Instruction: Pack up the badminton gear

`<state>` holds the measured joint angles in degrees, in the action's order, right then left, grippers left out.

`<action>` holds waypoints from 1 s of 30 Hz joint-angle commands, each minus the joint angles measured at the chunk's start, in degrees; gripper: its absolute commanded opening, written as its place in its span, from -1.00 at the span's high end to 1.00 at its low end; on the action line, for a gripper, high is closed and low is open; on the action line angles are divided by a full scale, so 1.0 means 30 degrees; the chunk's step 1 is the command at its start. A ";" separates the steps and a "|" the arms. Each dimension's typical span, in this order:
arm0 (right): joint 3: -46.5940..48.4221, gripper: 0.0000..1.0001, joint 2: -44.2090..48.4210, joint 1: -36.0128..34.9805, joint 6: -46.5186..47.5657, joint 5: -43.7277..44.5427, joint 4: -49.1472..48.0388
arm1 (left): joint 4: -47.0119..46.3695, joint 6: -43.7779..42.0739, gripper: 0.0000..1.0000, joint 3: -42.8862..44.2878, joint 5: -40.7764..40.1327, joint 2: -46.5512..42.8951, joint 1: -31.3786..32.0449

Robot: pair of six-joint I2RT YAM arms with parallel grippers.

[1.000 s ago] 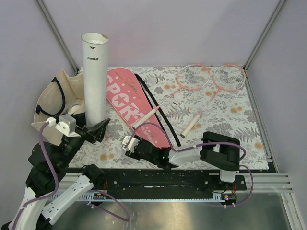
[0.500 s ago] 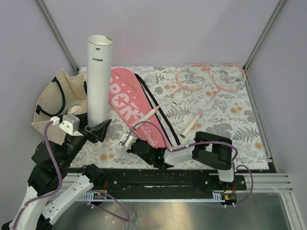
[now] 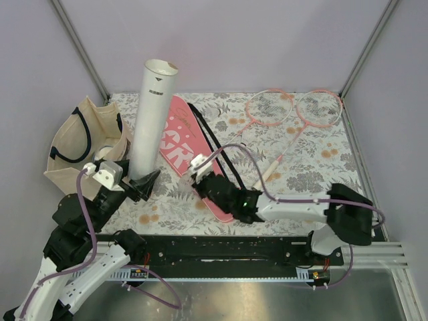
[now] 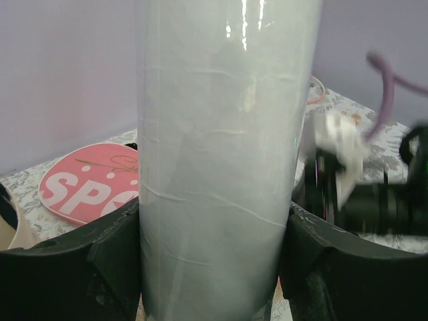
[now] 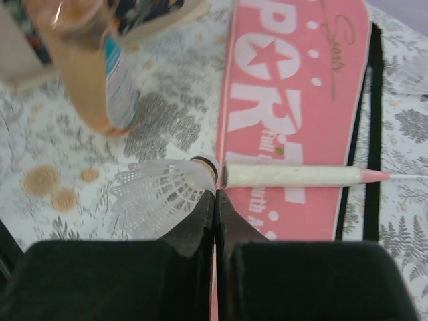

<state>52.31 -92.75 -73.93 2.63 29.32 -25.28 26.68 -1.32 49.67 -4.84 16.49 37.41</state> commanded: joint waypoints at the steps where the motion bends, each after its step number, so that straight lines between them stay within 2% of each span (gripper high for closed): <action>1: 0.0667 1.00 0.4333 0.3075 -0.5091 -0.1712 0.4635 | -0.0545 -0.1520 -0.03 -0.0238 0.2749 0.0069 0.0040; 4: 0.0987 1.00 0.6885 0.5592 -0.6237 -0.3440 0.6951 | -0.0017 -0.2135 -0.04 -0.0501 0.4595 0.0361 0.0040; 9: 0.4616 1.00 0.9582 0.8642 -0.6444 -0.2654 1.4392 | 0.0278 -0.2722 -0.05 -0.0940 0.6737 0.0772 0.0040; 12: 0.6052 1.00 1.1137 1.0576 -0.6416 -0.4231 1.6096 | 0.0190 -0.3629 -0.05 -0.1642 0.7559 0.1006 0.0040; 17: 1.0238 1.00 1.1726 1.2834 -0.5538 -0.6984 1.9815 | 0.0219 -0.4364 -0.02 -0.2494 0.8993 0.1855 0.0040; 24: 1.5661 1.00 1.1142 1.5179 -0.6558 -1.3428 2.3540 | -0.0190 -0.5855 -0.01 -0.3020 0.9848 0.1828 0.0040; 30: 1.7453 1.00 1.1258 1.5474 -0.8492 -1.7969 2.3953 | -0.0366 -0.6796 -0.01 -0.3314 0.9289 0.1651 0.0040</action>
<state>101.27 -58.65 -28.03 -18.31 -10.66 43.18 31.46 -18.72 39.66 22.06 22.11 37.41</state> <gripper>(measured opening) 0.019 0.692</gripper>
